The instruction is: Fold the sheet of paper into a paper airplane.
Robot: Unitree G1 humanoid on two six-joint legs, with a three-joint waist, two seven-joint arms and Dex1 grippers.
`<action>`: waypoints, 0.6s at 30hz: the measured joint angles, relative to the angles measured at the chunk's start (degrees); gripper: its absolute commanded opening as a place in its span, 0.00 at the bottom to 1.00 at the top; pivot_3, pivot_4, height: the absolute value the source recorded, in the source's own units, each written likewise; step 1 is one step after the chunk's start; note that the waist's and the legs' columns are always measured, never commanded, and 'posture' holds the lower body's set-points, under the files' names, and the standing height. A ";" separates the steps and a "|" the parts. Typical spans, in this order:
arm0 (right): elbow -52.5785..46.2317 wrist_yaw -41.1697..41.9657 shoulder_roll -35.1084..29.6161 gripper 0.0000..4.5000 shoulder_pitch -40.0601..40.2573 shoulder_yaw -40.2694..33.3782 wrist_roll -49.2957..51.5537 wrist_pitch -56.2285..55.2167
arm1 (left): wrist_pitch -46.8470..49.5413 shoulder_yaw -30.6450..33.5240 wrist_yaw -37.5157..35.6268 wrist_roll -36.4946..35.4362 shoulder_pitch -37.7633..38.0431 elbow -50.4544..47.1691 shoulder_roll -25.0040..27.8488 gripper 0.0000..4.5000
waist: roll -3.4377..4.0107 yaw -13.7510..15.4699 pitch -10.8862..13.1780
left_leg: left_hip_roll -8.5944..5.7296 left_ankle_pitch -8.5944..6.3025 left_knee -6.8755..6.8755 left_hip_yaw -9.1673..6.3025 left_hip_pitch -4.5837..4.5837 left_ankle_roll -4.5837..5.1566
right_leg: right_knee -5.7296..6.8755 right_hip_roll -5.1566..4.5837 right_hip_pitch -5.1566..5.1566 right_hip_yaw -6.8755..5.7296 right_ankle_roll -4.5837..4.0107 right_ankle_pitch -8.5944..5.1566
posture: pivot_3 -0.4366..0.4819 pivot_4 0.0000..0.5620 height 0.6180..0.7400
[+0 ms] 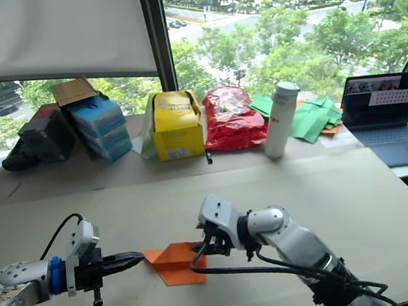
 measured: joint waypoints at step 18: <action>6.77 3.49 1.22 0.26 0.01 1.13 2.65 -0.88 | -0.01 -0.01 0.24 0.07 -0.58 -0.87 -0.03 0.00 | 0.00 -0.04 0.04 | -0.01 0.14 -0.01 0.02 0.04 -0.24 | 0.02 0.10 0.03 0.02 -0.01 0.00 | 0.48 0.27 1.00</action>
